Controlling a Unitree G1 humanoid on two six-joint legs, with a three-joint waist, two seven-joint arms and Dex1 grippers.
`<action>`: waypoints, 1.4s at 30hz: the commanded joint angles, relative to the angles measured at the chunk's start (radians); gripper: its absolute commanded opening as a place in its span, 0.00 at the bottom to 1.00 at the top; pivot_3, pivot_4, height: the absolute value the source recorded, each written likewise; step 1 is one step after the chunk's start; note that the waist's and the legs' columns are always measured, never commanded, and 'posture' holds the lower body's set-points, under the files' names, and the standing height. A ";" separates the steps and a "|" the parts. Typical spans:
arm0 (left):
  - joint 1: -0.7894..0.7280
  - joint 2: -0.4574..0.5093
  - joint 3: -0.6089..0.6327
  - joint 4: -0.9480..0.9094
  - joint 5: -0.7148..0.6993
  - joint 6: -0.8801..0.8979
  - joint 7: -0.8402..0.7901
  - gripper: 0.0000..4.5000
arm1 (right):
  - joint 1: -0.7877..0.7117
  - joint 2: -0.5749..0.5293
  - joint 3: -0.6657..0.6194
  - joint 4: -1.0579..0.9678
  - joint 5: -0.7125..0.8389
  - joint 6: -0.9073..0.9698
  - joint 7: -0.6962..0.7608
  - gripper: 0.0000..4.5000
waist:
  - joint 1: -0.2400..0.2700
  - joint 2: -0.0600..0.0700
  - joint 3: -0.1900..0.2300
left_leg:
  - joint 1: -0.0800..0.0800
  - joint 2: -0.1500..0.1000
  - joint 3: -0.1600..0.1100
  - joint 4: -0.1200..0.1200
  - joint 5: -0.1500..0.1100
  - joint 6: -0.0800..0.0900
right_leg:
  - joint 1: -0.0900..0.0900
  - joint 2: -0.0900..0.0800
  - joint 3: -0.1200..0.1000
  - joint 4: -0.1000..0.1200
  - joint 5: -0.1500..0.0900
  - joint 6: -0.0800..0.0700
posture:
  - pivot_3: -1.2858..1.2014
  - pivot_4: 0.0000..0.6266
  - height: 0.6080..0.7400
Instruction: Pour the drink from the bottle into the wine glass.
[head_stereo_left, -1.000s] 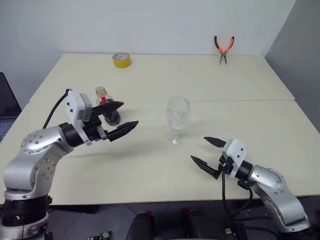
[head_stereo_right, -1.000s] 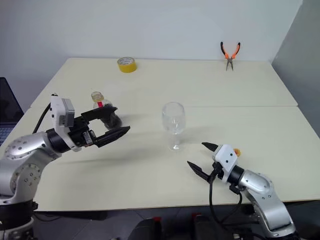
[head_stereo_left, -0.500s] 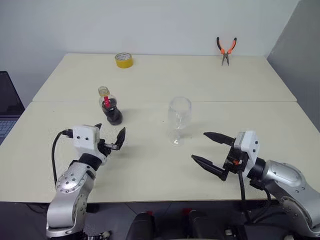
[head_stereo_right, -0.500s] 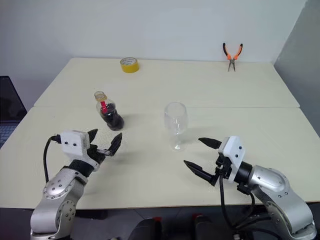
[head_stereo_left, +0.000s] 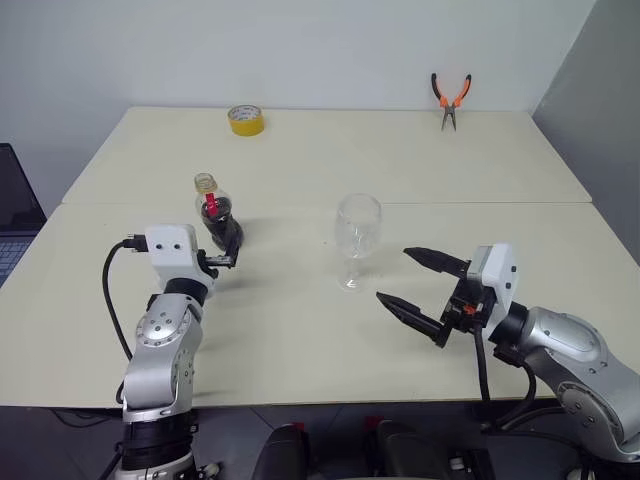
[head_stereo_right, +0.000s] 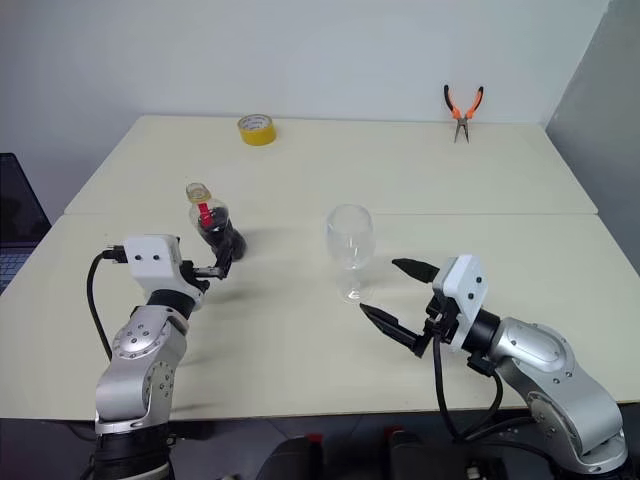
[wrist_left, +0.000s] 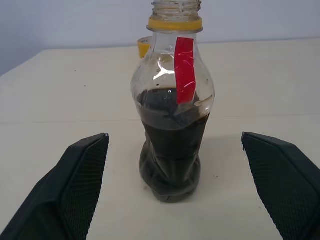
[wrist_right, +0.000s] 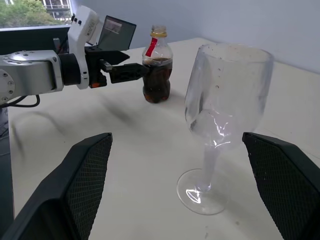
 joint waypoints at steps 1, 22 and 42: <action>-0.044 0.007 -0.023 0.050 0.045 -0.039 0.014 1.00 | -0.014 0.005 -0.010 -0.042 0.026 -0.004 -0.009 0.99 | 0.000 0.000 0.000 | 0.000 0.000 0.000 0.000 0.000 0.000 | 0.000 0.000 0.000 0.000 0.000 0.000 | 0.52 0.24 1.00; -0.257 -0.023 -0.036 0.347 0.089 -0.092 0.068 1.00 | -0.016 0.007 -0.001 -0.057 0.024 -0.001 -0.015 0.99 | 0.004 0.000 0.000 | 0.000 0.000 0.000 0.000 0.000 0.000 | 0.000 0.000 -0.001 0.000 0.000 0.000 | 0.52 0.24 1.00; -0.340 0.000 -0.018 0.449 0.048 -0.128 -0.003 0.17 | -0.012 0.001 -0.001 -0.067 0.013 -0.009 -0.034 1.00 | 0.012 0.000 0.000 | 0.000 0.000 0.000 0.001 0.000 0.000 | 0.000 0.000 -0.001 0.000 0.000 0.000 | 0.52 0.24 1.00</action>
